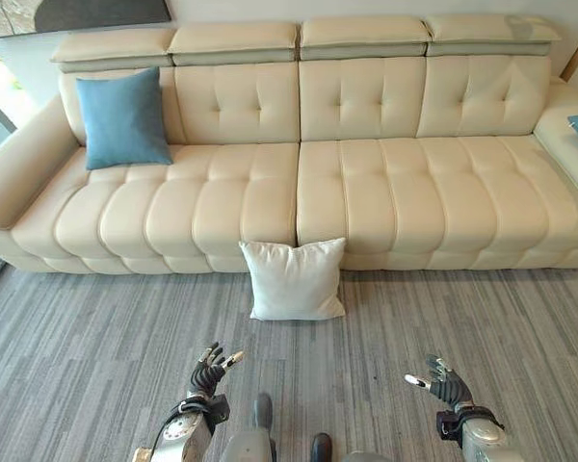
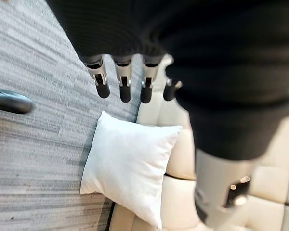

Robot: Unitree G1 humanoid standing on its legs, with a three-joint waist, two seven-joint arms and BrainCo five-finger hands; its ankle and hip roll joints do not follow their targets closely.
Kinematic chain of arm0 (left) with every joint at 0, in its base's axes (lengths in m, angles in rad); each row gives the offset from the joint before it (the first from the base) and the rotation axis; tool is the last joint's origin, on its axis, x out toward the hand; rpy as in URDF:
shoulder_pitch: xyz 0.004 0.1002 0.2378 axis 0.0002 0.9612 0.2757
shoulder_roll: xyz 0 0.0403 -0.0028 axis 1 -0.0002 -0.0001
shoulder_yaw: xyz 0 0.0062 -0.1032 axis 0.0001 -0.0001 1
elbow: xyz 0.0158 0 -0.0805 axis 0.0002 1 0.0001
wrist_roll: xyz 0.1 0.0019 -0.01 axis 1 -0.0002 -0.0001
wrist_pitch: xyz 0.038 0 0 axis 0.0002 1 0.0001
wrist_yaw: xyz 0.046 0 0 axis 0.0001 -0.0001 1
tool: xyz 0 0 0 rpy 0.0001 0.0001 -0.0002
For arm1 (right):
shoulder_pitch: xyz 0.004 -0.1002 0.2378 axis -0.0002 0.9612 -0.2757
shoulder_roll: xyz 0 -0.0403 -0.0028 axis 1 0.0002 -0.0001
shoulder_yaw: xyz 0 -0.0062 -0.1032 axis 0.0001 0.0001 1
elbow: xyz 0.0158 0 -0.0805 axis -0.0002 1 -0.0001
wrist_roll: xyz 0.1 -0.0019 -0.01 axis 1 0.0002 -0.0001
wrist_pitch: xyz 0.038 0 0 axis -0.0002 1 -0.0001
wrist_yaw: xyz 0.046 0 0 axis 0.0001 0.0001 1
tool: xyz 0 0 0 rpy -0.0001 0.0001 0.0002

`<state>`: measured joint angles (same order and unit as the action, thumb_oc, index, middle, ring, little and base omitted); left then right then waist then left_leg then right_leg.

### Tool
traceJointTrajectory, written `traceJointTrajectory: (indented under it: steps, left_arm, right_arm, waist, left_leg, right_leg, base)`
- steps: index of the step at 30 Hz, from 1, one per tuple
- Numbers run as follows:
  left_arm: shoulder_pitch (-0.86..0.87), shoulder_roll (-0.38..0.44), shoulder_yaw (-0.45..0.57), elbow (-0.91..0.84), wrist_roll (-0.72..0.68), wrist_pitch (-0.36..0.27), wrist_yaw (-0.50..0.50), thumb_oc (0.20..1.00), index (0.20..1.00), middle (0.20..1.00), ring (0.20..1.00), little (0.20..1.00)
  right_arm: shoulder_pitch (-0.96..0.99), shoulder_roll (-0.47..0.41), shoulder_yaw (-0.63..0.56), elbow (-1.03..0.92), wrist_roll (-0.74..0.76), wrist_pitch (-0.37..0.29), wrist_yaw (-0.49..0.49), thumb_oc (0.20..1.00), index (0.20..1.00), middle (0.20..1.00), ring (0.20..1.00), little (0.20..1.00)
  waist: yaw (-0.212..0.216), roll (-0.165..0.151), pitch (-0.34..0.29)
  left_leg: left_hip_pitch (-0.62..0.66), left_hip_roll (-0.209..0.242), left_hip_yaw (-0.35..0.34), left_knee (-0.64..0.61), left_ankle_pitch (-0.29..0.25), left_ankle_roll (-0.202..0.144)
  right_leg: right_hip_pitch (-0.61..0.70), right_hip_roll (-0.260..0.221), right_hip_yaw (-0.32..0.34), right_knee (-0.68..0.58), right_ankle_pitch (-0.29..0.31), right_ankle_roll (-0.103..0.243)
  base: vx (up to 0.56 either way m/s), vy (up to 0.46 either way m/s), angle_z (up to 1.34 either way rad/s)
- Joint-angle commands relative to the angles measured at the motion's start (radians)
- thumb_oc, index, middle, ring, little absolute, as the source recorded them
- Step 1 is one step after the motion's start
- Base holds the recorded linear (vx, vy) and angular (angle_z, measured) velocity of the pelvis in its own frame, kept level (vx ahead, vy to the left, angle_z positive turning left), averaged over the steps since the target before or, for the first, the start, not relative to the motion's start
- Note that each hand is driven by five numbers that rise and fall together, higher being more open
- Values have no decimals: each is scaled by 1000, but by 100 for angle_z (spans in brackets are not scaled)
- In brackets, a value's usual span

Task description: Pick up all the scattered cushions and arrange them neatly on the sofa.

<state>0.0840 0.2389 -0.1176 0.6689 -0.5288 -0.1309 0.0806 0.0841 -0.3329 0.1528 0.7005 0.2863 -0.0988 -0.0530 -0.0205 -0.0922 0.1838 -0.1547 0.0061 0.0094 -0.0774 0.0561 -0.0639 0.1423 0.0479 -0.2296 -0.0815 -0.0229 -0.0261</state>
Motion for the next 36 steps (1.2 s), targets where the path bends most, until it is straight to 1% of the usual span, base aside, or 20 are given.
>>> traceJointTrajectory:
  steps: [1,3,6,9,11,13,14,15,16,17,18,19,21,22,26,27,31,33,34,36]
  left_arm:
    - [-20,31,-4,-42,31,-33,11,1000,1000,1000,1000,1000]
    - [-18,37,0,-43,36,-34,9,1000,1000,1000,1000,1000]
    - [-12,41,7,-37,39,-36,9,1000,1000,1000,1000,1000]
    - [-20,57,5,-33,46,-39,8,1000,1000,1000,1000,1000]
    - [-19,62,4,-37,46,-38,6,1000,1000,1000,1000,1000]
    - [-24,71,-1,-43,53,-34,5,1000,1000,1000,1000,1000]
    - [-24,75,-4,-49,55,-34,7,1000,1000,1000,1000,1000]
    - [-31,83,-7,-48,60,-31,9,1000,1000,1000,1000,1000]
    - [-32,84,-9,-48,71,-30,12,1000,1000,1000,1000,1000]
    - [-36,85,-10,-46,77,-27,11,1000,1000,1000,1000,1000]
    - [-47,89,-17,-44,85,-31,11,1000,1000,1000,1000,1000]
    - [-47,88,-17,-44,85,-31,11,1000,1000,1000,1000,1000]
    - [-53,97,-24,-52,111,-32,10,1000,1000,1000,1000,1000]
    - [-58,109,-34,-60,146,-32,12,1000,1000,1000,1000,1000]
    - [-68,121,-34,-60,209,-32,13,1000,1000,1000,1000,1000]
    - [-69,121,-27,-59,218,-32,15,1000,1000,1000,1000,1000]
    - [-61,120,-24,-66,220,-35,5,1000,1000,1000,1000,1000]
    - [-56,109,-30,-43,226,-36,-1,1000,1000,1000,1000,1000]
    - [-57,109,-30,-43,226,-36,-1,1000,1000,1000,1000,1000]
    - [-47,97,-31,-45,216,-30,-3,1000,1000,1000,1000,1000]
  right_arm:
    - [8,-45,-5,-46,-5,-26,2,1000,1000,1000,1000,1000]
    - [6,-44,0,-39,-11,-21,6,1000,1000,1000,1000,1000]
    - [10,-32,6,-37,-23,-15,17,1000,1000,1000,1000,1000]
    - [2,-8,11,-29,-25,-15,24,1000,1000,1000,1000,1000]
    - [2,-5,13,-30,-28,-13,25,1000,1000,1000,1000,1000]
    - [-6,6,25,-24,-34,-8,28,1000,1000,1000,1000,1000]
    - [-12,7,26,-24,-38,-9,27,1000,1000,1000,1000,1000]
    - [-26,13,29,-25,-38,-6,25,1000,1000,1000,1000,1000]
    - [-26,19,29,-25,-38,-6,23,1000,1000,1000,1000,1000]
    - [-28,20,30,-21,-38,-4,24,1000,1000,1000,1000,1000]
    - [-31,20,31,-13,-32,-5,23,1000,1000,1000,1000,1000]
    - [-32,19,31,-13,-32,-5,23,1000,1000,1000,1000,1000]
    - [-31,17,24,-5,-25,-3,21,1000,1000,1000,1000,1000]
    - [-36,15,16,6,-16,-5,12,1000,1000,1000,1000,1000]
    - [-43,10,-1,11,-15,-8,5,1000,1000,1000,1000,1000]
    - [-41,8,-8,7,-23,-7,2,1000,1000,1000,1000,1000]
    - [-34,-4,-19,1,-29,-4,3,1000,1000,1000,1000,1000]
    - [-25,-7,-21,17,-21,-5,12,1000,1000,1000,1000,1000]
    - [-25,-7,-21,17,-21,-5,12,1000,1000,1000,1000,1000]
    - [-19,-20,-21,22,-20,-5,14,1000,1000,1000,1000,1000]
  waist:
    - [-5,49,14]
    - [1,51,9]
    - [0,50,-12]
    - [7,27,-37]
    - [11,22,-40]
    - [16,16,-39]
    - [17,17,-32]
    - [19,22,-16]
    - [14,28,-12]
    - [10,36,-6]
    - [0,45,3]
    - [2,45,4]
    - [-8,60,19]
    - [-13,72,29]
    - [-16,67,32]
    - [-14,63,30]
    - [-19,63,20]
    - [-27,68,-3]
    - [-27,68,-3]
    - [-34,78,-17]
  left_leg:
    - [42,49,30,-10,66,-22]
    - [33,52,42,-10,76,-30]
    - [47,52,50,-10,71,-20]
    - [83,22,91,-9,39,29]
    - [85,17,96,-1,25,41]
    - [95,0,104,12,-14,69]
    - [106,-8,111,14,-27,83]
    - [141,-22,127,4,-48,107]
    - [165,-27,134,-3,-62,113]
    - [182,-28,129,-10,-65,116]
    - [195,-23,129,-10,-72,112]
    - [196,-23,131,-10,-73,112]
    - [222,-19,138,-10,-80,106]
    - [245,-13,146,-10,-94,99]
    - [290,-19,159,-10,-121,87]
    - [314,-19,163,-10,-132,77]
    - [353,-14,162,-10,-155,64]
    - [382,2,155,6,-171,50]
    - [382,2,155,6,-171,50]
    - [378,31,143,75,-156,29]
  right_leg:
    - [52,-71,28,6,-103,45]
    - [75,-74,39,4,-106,54]
    - [103,-84,40,-4,-117,69]
    - [89,-138,77,48,-105,109]
    - [74,-147,88,78,-102,115]
    - [20,-170,101,190,-77,133]
    - [-18,-185,97,276,-39,147]
    - [-106,-211,101,441,30,156]
    - [-120,-219,92,483,54,159]
    - [-148,-210,100,515,47,152]
    - [-197,-176,122,524,14,143]
    - [-197,-176,124,527,12,143]
    - [-224,-160,92,470,-26,136]
    - [-233,-149,69,366,-45,128]
    - [-247,-141,90,77,59,161]
    - [-251,-139,63,11,93,177]
    - [-237,-143,17,-3,106,180]
    - [-213,-132,20,15,94,160]
    - [-213,-132,20,15,94,160]
    - [-190,-119,8,37,70,134]
  base:
    - [301,166,8]
    - [350,210,8]
    - [354,242,-11]
    - [427,366,-10]
    - [213,206,-6]
    - [218,273,-6]
    - [205,364,4]
    - [259,391,1]
    - [239,325,-3]
    - [196,188,10]
    - [90,87,24]
    - [112,84,34]
    - [174,64,33]
    - [248,22,17]
    - [254,-68,-13]
    - [243,-123,-19]
    - [271,-166,-7]
    - [324,-203,20]
    - [272,-187,7]
    - [307,-300,48]
